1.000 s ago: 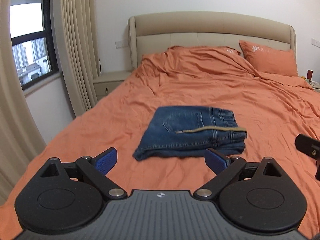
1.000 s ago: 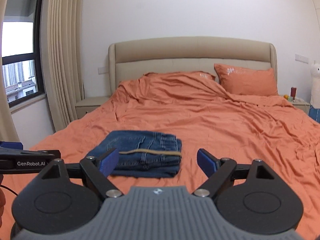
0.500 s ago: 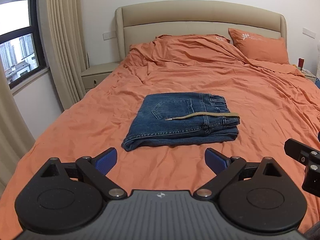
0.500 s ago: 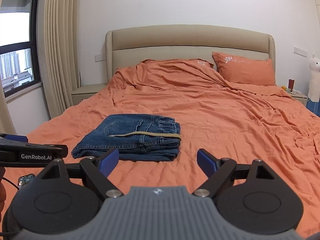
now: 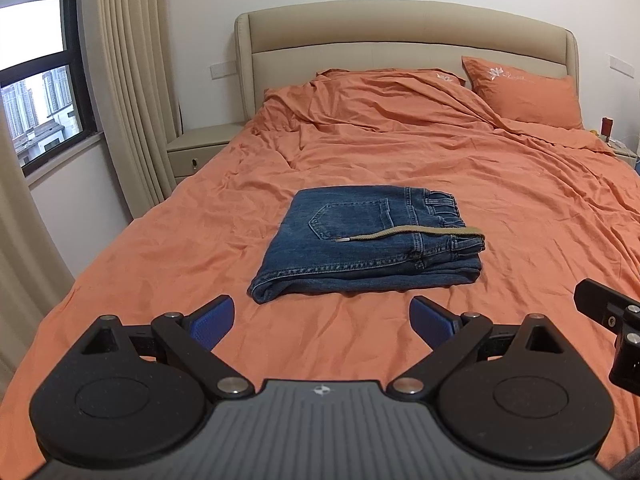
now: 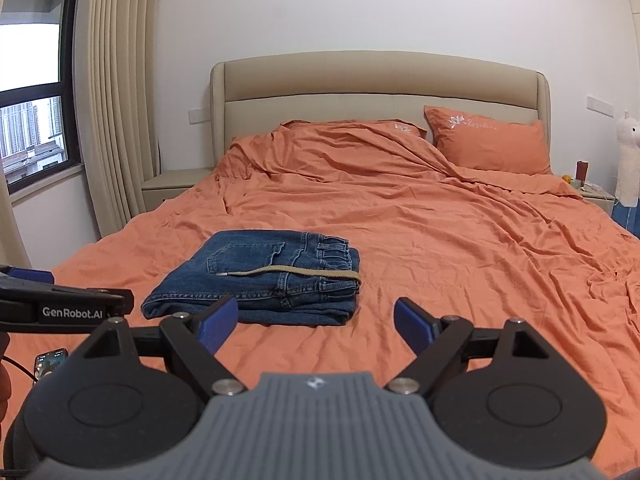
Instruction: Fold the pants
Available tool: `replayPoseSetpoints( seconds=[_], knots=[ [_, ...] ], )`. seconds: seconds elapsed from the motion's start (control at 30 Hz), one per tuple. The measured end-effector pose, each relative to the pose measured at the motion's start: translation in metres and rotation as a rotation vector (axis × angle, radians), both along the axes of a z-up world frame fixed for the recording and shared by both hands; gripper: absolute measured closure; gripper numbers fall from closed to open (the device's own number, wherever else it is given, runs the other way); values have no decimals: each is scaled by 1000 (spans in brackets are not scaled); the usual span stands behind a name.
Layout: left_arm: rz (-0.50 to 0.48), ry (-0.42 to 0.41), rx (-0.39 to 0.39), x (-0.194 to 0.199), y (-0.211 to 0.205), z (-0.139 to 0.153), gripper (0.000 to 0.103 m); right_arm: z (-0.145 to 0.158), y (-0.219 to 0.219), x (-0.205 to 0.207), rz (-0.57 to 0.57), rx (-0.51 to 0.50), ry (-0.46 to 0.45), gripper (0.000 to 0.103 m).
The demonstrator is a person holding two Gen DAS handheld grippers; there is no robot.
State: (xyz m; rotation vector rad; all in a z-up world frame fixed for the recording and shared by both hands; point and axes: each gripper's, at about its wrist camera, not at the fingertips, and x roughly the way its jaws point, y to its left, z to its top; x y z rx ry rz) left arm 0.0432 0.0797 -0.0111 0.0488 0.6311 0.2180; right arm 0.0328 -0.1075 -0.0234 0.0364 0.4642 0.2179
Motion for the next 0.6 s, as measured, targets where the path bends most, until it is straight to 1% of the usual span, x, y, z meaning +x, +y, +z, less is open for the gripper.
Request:
replayPoseSetpoints(
  seconds=[0.6],
  knots=[
    [-8, -3, 5, -2, -3, 3, 0, 2, -2, -4, -25, 7, -1, 21]
  ],
)
